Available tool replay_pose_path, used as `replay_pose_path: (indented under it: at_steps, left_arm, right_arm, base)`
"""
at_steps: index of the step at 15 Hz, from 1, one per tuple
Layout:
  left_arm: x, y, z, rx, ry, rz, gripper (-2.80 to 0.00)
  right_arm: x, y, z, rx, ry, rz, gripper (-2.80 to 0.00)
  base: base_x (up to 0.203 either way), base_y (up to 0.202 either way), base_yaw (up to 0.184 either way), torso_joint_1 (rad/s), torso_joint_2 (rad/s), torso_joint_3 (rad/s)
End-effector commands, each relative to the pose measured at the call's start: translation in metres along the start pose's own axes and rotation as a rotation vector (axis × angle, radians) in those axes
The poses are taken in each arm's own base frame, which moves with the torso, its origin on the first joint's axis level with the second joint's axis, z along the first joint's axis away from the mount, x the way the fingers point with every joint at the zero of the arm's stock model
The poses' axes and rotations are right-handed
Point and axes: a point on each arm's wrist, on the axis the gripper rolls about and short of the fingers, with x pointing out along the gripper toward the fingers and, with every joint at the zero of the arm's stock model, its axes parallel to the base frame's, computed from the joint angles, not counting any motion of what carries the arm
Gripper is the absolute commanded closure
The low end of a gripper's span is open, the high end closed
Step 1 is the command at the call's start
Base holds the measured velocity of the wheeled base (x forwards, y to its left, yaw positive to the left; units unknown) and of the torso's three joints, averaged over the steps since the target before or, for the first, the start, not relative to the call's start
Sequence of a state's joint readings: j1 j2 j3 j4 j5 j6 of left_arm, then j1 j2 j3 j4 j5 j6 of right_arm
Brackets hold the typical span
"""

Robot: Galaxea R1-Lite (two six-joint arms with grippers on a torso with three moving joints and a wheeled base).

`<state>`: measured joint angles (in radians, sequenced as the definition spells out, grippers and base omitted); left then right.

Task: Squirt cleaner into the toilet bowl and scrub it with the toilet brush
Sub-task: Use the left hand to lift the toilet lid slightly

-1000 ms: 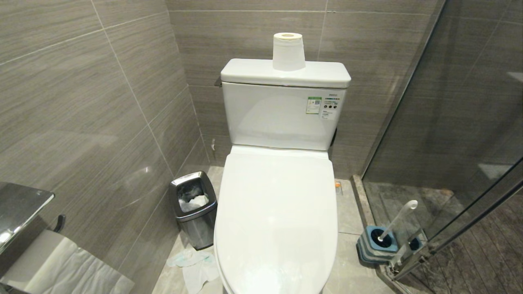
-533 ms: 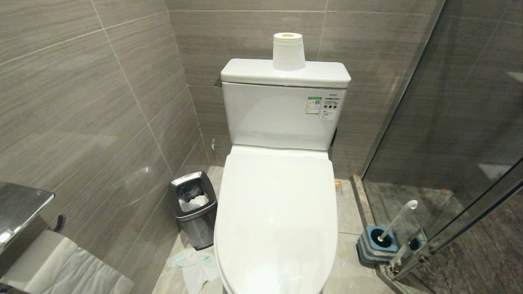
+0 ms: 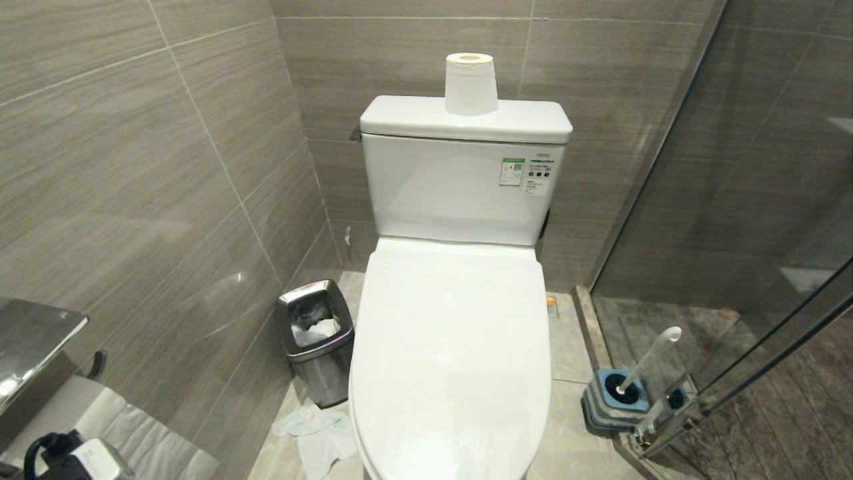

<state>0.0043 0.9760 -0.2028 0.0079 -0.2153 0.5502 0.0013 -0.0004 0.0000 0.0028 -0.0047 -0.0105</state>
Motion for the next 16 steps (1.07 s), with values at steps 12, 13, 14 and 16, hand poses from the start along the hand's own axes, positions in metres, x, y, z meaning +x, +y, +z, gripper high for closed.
replay_pose_path:
  at_steps: [12, 13, 14, 16]
  left_arm:
    - [0.051, 0.020, 0.011, -0.195, 0.126, -0.066, 0.00]
    - [0.056, 0.021, 0.011, -0.199, 0.137, -0.073, 0.00]
    - [0.059, 0.021, 0.011, -0.208, 0.150, -0.080, 0.00]
    - [0.064, 0.021, 0.008, -0.224, 0.185, -0.098, 0.00]
  right_arm:
    - [0.000, 0.000, 0.000, 0.000, 0.002, 0.000, 0.00]
    - [0.000, 0.000, 0.000, 0.000, 0.002, 0.000, 0.00]
    - [0.000, 0.000, 0.000, 0.000, 0.002, 0.000, 0.00]
    - [0.000, 0.000, 0.000, 0.000, 0.002, 0.000, 0.00]
  base:
    - [0.000, 0.000, 0.000, 0.000, 0.00, 0.000]
    - [0.000, 0.000, 0.000, 0.000, 0.00, 0.000]
    - [0.000, 0.000, 0.000, 0.000, 0.00, 0.000]
    - [0.000, 0.000, 0.000, 0.000, 0.00, 0.000]
